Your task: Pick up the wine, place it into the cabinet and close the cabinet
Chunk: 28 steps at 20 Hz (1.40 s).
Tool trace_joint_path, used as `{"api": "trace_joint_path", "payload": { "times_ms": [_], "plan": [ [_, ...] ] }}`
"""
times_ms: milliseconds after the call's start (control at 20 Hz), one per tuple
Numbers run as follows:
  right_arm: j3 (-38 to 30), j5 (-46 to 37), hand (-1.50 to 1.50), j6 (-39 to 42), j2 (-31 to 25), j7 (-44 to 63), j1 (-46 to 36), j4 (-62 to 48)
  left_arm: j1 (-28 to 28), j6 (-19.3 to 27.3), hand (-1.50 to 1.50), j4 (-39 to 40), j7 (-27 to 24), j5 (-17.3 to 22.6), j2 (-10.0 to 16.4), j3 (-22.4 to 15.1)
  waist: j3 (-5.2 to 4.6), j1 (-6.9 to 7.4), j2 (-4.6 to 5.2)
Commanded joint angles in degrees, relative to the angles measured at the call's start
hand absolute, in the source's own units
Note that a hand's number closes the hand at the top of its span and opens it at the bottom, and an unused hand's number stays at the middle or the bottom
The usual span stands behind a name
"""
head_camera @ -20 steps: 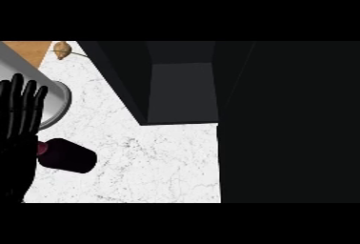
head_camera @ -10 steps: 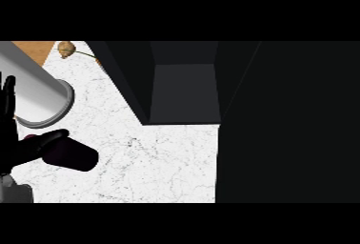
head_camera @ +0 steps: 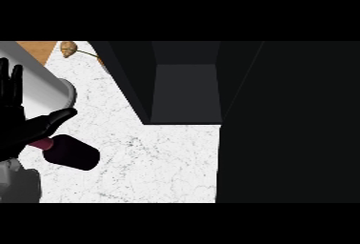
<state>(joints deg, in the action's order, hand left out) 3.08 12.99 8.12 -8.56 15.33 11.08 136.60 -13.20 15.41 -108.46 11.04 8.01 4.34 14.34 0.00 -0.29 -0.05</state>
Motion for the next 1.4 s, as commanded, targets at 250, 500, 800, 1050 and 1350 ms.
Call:
{"api": "trace_joint_path", "payload": {
  "times_ms": [250,500,800,1050,1350],
  "plan": [
    [-2.2,1.2,-1.50,1.0,0.8,4.3,-3.0,1.3,-2.4,3.6,-1.50,1.2,0.6,-1.4,0.3,-2.7,0.01,0.14,0.02],
    [-1.9,1.3,-1.50,3.3,1.9,2.9,1.3,3.4,-0.4,6.6,-1.50,-2.1,1.9,-4.7,-1.0,-5.7,0.02,0.06,-0.02],
    [-0.7,-1.4,-1.50,2.0,3.6,4.5,-3.0,0.0,4.1,5.6,-1.50,-2.8,0.0,-4.2,-1.3,-6.3,0.01,0.25,0.01],
    [-4.0,1.9,-1.50,1.3,2.1,8.5,-6.7,1.5,8.5,4.6,-1.50,-8.8,4.5,-2.0,1.0,-3.5,0.00,0.44,-0.01],
    [2.8,-4.8,-1.50,-0.2,5.4,9.8,-4.5,5.2,12.9,6.6,-1.50,-9.1,1.2,-4.7,-1.5,-4.4,0.00,0.33,-0.04]
  ]
}}
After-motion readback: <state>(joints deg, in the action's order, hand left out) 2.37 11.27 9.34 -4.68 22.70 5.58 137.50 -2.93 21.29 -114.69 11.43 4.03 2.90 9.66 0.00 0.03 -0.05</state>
